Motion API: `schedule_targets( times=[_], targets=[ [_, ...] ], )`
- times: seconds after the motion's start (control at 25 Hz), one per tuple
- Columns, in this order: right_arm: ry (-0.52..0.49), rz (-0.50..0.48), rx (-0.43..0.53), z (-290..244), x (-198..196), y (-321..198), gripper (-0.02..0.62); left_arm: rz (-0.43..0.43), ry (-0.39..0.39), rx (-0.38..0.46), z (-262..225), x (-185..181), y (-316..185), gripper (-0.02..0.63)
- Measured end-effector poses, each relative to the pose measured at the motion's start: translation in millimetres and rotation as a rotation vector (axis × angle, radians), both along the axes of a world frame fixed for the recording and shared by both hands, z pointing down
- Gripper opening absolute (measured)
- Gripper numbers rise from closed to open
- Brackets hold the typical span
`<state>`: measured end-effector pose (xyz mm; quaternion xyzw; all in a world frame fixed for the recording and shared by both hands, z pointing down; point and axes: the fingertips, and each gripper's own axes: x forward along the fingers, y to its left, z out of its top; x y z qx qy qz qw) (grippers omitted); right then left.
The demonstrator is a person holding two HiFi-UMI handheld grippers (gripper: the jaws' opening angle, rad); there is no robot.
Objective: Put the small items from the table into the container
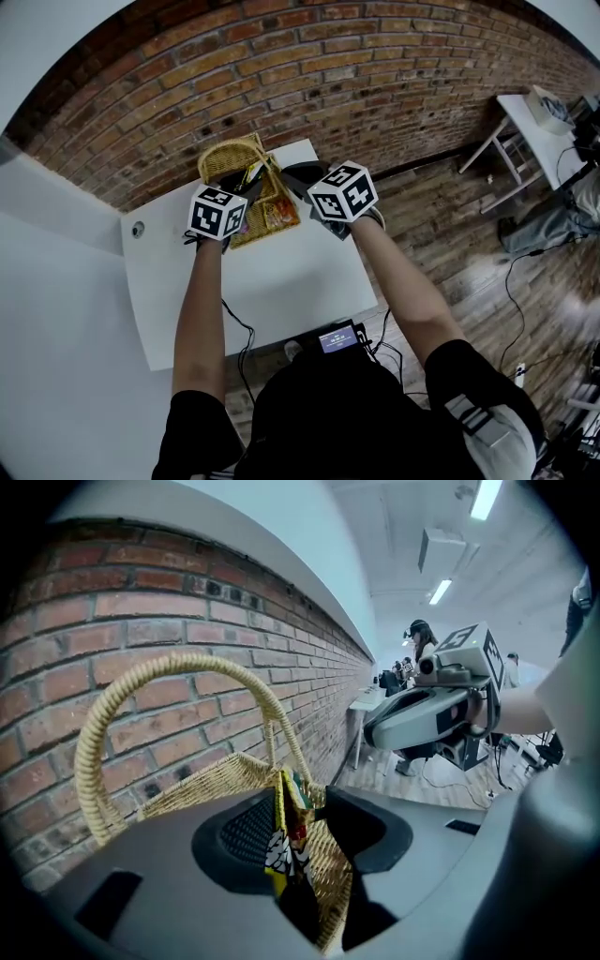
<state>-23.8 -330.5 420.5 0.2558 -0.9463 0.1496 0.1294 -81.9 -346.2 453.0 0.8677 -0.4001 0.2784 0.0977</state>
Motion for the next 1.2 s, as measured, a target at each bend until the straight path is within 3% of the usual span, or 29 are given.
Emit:
schedule_targets(
  times=[0.36, 1.2],
  targets=[
    [-0.008, 0.002, 0.002, -6.1, -4.4, 6.6, 0.012, 0.016, 0.074, 0.041, -11.7, 2.6, 8.4, 0.307],
    [-0.022, -0.008, -0.025, -6.2, -30.6, 43.8, 0.012, -0.079, 0.241, 0.233, -60.0, -40.1, 60.4, 0.309]
  ],
)
